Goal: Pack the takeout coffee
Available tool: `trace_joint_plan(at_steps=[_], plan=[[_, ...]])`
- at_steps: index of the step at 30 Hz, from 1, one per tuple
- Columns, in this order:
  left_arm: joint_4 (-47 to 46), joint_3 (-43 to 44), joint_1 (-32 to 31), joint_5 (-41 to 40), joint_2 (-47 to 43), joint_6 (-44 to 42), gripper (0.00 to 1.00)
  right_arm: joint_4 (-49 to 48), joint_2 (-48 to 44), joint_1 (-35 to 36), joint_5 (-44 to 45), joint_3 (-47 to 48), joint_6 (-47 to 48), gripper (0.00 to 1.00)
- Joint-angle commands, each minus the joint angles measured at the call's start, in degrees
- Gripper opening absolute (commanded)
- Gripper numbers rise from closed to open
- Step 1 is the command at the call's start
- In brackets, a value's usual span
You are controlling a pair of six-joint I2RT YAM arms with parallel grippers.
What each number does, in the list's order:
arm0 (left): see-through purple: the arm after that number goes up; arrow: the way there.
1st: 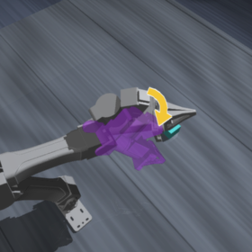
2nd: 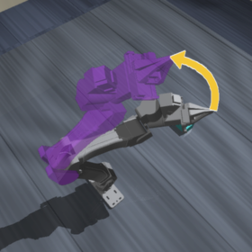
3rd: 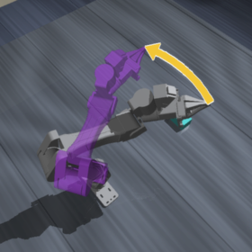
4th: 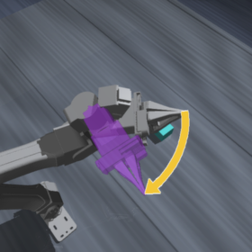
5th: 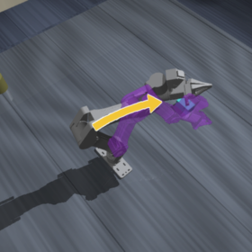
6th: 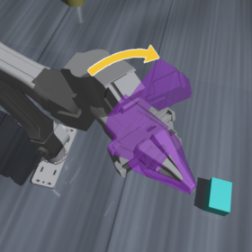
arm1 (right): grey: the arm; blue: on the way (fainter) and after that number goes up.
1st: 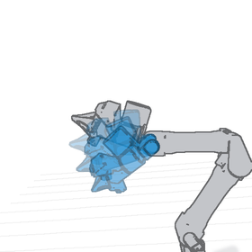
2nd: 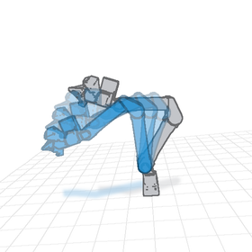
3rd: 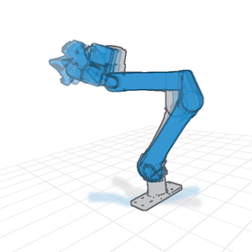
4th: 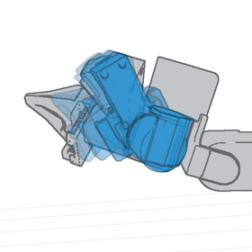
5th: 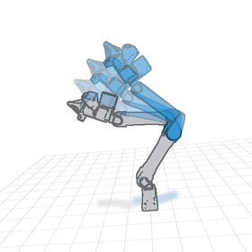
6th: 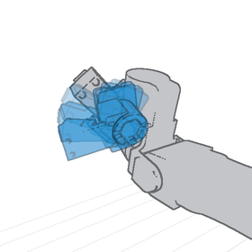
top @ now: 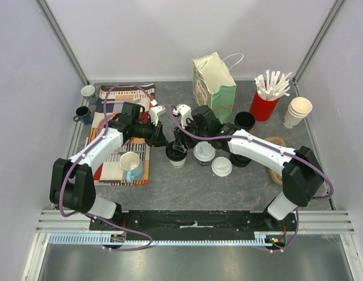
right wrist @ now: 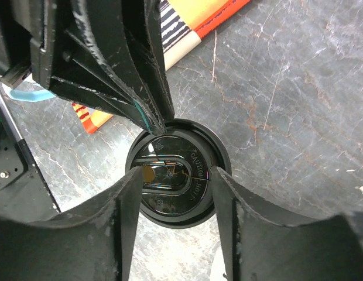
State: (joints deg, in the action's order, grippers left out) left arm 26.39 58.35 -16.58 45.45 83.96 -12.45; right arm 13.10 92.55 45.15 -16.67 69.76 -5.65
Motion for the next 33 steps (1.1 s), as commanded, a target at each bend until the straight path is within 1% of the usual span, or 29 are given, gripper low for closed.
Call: trace_joint_plan(at_steps=[1, 4, 6, 7, 11, 14, 18, 24, 27, 31, 33], plan=[[0.9, 1.2, 0.1, -2.3, 0.9, 0.8, 0.23, -0.1, -2.5, 0.9, 0.3, 0.2, 3.8, 0.63], [1.2, 1.3, 0.3, -1.8, -0.9, 0.8, 0.25, -0.4, -2.5, 2.8, 3.6, 0.3, 7.0, 0.72], [1.2, 1.3, 0.4, -1.6, -2.7, 0.3, 0.26, -0.5, -2.1, 3.5, 5.1, 0.4, 8.5, 0.97], [1.3, 1.2, 0.4, -1.7, -3.1, 0.1, 0.28, -0.4, -1.9, 3.7, 5.5, 0.3, 9.2, 0.98], [1.3, 0.7, 1.3, -1.8, -3.0, -0.2, 0.3, -1.1, -1.1, 4.1, 6.2, -0.2, 10.5, 0.98], [1.2, 0.5, 1.5, -1.3, -0.9, 0.6, 0.3, -1.7, -0.2, 4.3, 5.7, 0.3, 10.9, 0.98], [1.0, 0.7, 1.5, 0.9, 1.7, 1.6, 0.31, -1.8, 1.0, 4.4, 8.5, 0.7, 12.2, 0.98], [0.2, 0.5, 1.4, 1.2, 2.9, 2.3, 0.32, -2.1, 3.7, 4.9, 6.4, 1.0, 12.2, 0.97], [0.1, -0.2, 1.4, 1.3, 2.9, 2.4, 0.32, -3.1, 3.9, 4.9, 5.3, -0.1, 11.5, 0.95], [0.7, -0.5, 1.4, 2.6, 2.9, 2.3, 0.32, -3.5, 3.8, 5.0, 6.0, -1.2, 11.9, 0.84], [1.0, -0.3, 1.3, 3.1, 2.7, 2.3, 0.32, -3.6, 3.8, 4.9, 6.3, -1.8, 12.2, 0.8]])
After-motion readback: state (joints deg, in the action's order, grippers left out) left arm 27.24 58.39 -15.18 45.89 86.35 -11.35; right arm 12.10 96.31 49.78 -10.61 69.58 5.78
